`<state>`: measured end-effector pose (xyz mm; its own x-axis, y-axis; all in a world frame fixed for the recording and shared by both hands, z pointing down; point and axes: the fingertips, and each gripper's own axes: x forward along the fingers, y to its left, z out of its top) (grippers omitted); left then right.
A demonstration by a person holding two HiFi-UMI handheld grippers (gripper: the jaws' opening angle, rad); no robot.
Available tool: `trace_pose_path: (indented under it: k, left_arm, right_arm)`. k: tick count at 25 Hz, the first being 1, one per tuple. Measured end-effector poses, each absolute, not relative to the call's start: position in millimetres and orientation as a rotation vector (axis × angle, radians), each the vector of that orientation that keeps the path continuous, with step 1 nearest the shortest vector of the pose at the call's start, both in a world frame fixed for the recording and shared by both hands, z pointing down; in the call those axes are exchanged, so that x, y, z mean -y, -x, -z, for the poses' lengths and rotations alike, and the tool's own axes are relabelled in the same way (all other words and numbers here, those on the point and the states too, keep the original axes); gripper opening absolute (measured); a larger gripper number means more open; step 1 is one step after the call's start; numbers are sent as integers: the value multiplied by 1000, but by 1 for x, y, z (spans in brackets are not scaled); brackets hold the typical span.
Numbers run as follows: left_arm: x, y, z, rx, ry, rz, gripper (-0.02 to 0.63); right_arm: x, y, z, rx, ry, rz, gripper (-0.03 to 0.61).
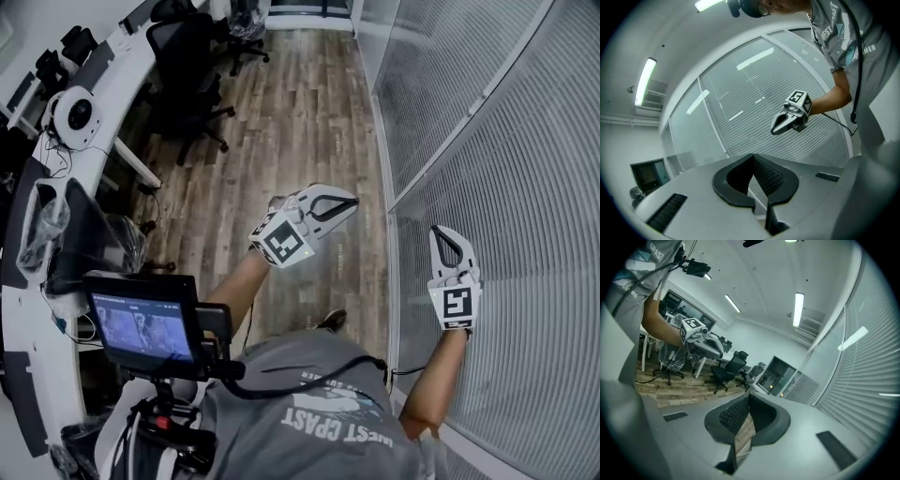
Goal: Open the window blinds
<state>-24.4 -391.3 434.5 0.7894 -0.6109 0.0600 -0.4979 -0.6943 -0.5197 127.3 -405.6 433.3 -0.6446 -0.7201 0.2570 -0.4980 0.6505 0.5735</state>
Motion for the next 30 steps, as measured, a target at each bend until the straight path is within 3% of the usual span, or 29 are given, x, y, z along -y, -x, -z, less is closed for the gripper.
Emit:
trace_pose_path:
  k: [10,21,30]
  left_arm:
    - [472,-22,-411,-794,2458,351,2]
    - [696,-79,-438,-678,2494,313,2]
    - [843,-94,-425,-555,2538,159,2]
  right_arm:
    - [492,-164,-403,2388,-950,682,-6]
    - [673,-194,-443,2340,-986,645,-6]
    - [770,-171,-441,2219,-1082,606,-6]
